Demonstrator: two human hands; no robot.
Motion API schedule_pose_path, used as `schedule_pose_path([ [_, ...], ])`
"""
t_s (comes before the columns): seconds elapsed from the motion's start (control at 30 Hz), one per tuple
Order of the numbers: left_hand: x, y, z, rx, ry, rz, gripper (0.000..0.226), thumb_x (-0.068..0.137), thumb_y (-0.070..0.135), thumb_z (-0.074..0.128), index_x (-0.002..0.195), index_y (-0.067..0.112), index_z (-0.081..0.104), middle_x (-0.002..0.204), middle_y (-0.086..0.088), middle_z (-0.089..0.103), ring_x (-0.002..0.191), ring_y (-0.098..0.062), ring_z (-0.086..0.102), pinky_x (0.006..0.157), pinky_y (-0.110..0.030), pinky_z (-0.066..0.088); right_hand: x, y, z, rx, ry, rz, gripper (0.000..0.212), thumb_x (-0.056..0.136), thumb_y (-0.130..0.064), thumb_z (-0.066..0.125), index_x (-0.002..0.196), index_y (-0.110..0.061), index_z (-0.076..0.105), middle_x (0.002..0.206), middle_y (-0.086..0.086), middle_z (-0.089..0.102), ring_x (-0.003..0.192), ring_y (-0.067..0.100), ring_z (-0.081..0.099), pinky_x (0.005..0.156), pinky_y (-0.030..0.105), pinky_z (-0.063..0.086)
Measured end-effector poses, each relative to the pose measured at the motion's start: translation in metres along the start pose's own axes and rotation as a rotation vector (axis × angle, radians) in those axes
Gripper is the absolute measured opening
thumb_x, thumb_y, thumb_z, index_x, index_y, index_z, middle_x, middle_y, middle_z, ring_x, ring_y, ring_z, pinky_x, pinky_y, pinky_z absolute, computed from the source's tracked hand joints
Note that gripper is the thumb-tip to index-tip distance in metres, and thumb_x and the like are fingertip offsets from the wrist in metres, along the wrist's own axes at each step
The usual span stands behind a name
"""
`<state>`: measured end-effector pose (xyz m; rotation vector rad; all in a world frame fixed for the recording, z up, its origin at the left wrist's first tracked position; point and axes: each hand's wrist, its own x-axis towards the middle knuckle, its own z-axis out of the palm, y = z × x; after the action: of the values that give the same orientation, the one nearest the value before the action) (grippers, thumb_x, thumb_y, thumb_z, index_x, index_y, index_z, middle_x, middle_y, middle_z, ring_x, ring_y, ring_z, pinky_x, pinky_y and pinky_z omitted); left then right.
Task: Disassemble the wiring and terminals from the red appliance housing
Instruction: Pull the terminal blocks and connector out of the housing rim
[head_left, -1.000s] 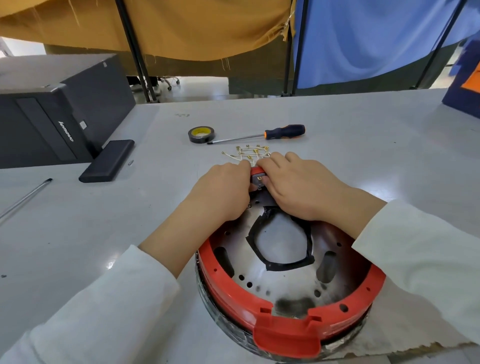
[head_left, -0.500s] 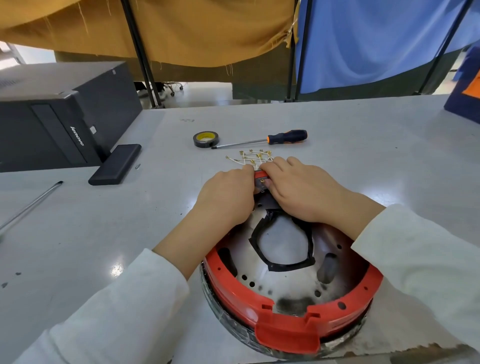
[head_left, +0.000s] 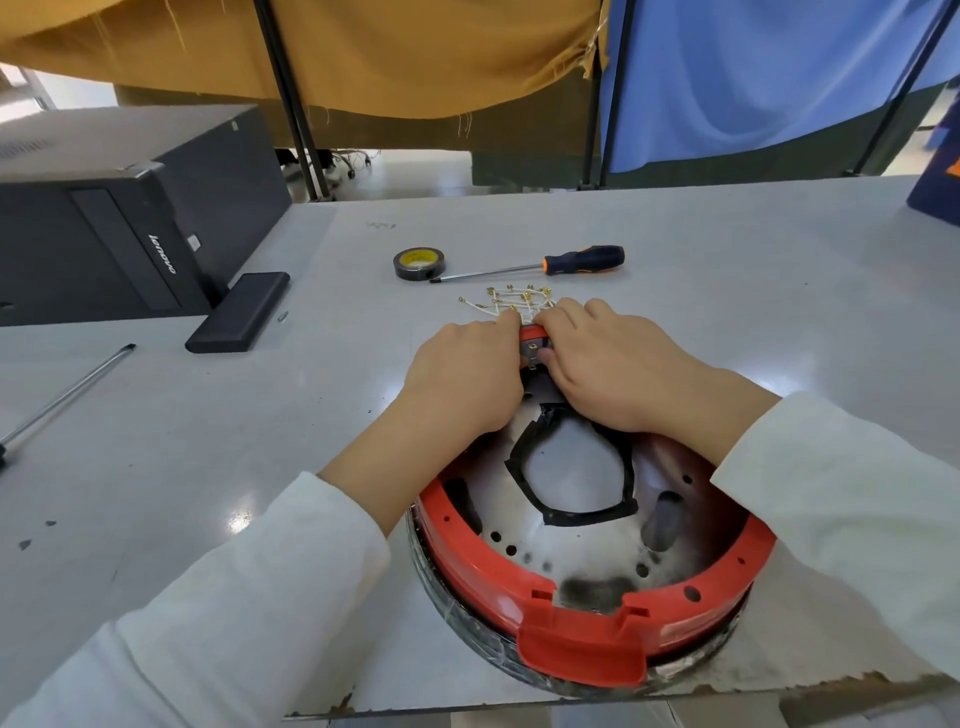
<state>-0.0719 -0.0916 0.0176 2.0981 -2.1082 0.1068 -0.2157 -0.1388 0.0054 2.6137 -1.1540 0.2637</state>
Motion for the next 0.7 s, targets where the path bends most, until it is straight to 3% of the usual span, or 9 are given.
schedule_pose_path([
  [0.33,-0.001,0.008,-0.001,0.031,0.022,-0.072,0.016,0.088,0.015,0.044,0.102,0.02,0.04,0.104,-0.009,0.061,0.076,-0.026,0.036,0.061,-0.033,0.027,-0.001,-0.004,0.001,-0.057,0.0,0.015,0.034,0.099,-0.032,0.031,0.122,-0.009,0.043,0.117,0.01,0.049,0.093,0.031,0.048,0.06,0.036,0.033],
  [0.53,-0.003,0.007,-0.002,0.012,0.025,-0.061,0.016,0.087,0.015,0.043,0.102,0.019,0.04,0.105,-0.009,0.062,0.076,-0.026,0.039,0.062,-0.032,0.029,-0.001,-0.004,-0.002,-0.006,0.008,0.017,0.035,0.1,-0.032,0.031,0.127,-0.012,0.041,0.122,0.007,0.048,0.101,0.028,0.048,0.067,0.037,0.036],
  [0.7,0.004,-0.003,0.001,-0.09,-0.051,-0.029,0.029,0.092,0.022,0.045,0.121,0.019,0.045,0.112,-0.008,0.061,0.094,-0.031,0.056,0.068,-0.032,0.032,-0.002,-0.001,-0.006,0.098,-0.009,0.0,0.036,0.098,-0.033,0.035,0.129,-0.015,0.042,0.123,0.004,0.048,0.107,0.023,0.046,0.077,0.038,0.043],
])
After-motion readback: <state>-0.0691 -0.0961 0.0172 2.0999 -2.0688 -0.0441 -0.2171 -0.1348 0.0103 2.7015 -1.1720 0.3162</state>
